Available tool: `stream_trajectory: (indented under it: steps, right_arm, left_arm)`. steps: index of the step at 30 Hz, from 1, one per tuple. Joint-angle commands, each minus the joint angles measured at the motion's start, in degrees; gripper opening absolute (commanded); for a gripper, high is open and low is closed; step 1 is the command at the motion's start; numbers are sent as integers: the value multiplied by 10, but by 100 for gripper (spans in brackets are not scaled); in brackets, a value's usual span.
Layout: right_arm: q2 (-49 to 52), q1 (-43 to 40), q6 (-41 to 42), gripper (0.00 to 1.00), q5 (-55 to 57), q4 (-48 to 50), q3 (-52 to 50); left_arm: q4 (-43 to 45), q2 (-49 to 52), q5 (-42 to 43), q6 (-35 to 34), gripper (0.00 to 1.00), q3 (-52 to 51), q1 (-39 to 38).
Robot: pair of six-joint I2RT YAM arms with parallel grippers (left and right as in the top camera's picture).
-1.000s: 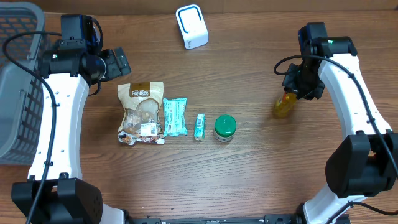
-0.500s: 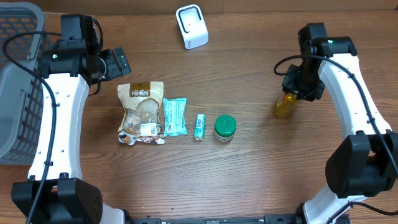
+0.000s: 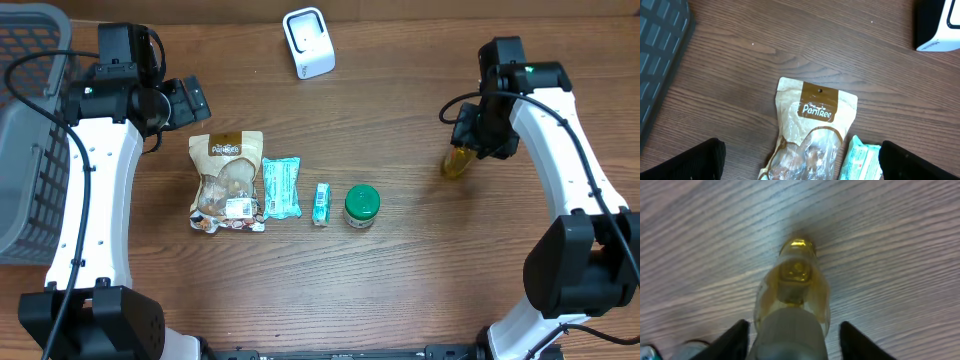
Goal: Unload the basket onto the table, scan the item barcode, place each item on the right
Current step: 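Bring the bottle back right and set it down on the table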
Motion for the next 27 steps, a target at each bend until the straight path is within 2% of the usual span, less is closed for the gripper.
stream_trajectory:
  steps: [1, 4, 9, 11, 14, 15, 20, 23, 27]
  right_arm:
    - [-6, 3, -3, 69, -1, 23, -25]
    - [-6, 3, 4, 77, -1, 27, -31]
    - [-14, 17, 14, 79, 0, 15, -8]
    - [-18, 18, 14, 84, 2, 1, 17]
    - [-23, 18, 14, 98, 1, -22, 61]
    - [-24, 18, 14, 100, 1, -43, 86]
    - [-24, 24, 14, 100, -42, -129, 170]
    - [-24, 40, 14, 100, -106, -133, 174]
    - [-24, 87, 14, 100, -114, -133, 174]
  left_arm:
    - [0, -1, -4, 4, 100, 5, -4]
    - [0, -1, -4, 4, 100, 5, -4]
    - [0, -1, -4, 4, 100, 5, -4]
    - [0, -1, -4, 4, 100, 5, -4]
    - [0, -1, -4, 4, 100, 5, -4]
    - [0, -1, -4, 5, 100, 5, -4]
    - [0, -1, -4, 4, 100, 5, -4]
    - [0, -1, -4, 4, 99, 5, -4]
    - [0, -1, -4, 4, 100, 5, -4]
